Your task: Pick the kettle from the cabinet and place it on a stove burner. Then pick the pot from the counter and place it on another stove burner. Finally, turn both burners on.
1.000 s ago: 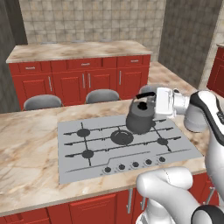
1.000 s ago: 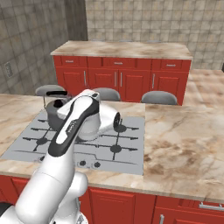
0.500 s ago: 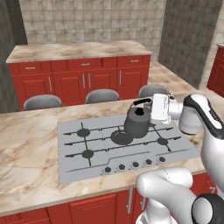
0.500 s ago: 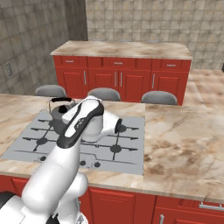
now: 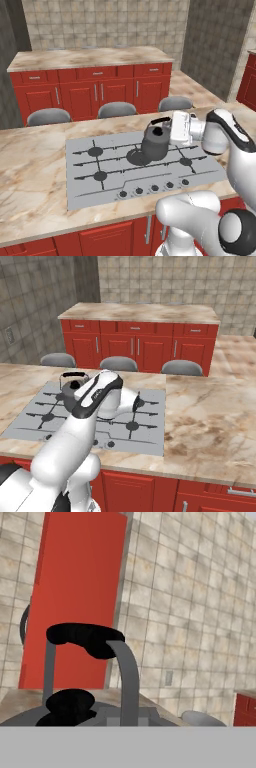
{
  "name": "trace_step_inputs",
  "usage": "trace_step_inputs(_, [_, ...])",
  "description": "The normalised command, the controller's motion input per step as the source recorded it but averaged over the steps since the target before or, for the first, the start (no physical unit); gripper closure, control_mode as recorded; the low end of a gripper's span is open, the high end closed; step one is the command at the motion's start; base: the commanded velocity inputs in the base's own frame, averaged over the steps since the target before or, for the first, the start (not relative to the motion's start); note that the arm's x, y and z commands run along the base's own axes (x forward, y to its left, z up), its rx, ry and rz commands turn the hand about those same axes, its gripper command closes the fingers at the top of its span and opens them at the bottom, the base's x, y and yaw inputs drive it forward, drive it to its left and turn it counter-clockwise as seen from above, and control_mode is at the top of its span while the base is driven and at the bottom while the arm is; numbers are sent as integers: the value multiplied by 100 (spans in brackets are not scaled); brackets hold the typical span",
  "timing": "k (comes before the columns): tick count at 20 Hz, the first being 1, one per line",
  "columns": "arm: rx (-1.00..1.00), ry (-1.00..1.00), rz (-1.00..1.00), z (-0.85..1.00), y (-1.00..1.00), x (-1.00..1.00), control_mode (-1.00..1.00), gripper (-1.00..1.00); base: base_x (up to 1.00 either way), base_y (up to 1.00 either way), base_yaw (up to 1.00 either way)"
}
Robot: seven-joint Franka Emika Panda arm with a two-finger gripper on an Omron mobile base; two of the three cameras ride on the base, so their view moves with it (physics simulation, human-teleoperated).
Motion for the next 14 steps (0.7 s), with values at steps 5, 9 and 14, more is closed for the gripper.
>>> trace_step_inputs(5, [0, 0, 0, -17, 0, 22, -100, 100, 0, 0, 0])
trace_step_inputs(9, [0, 0, 0, -16, 0, 27, -100, 100, 0, 0, 0])
trace_step_inputs(14, [-1, 0, 0, -19, 0, 26, -100, 100, 0, 0, 0])
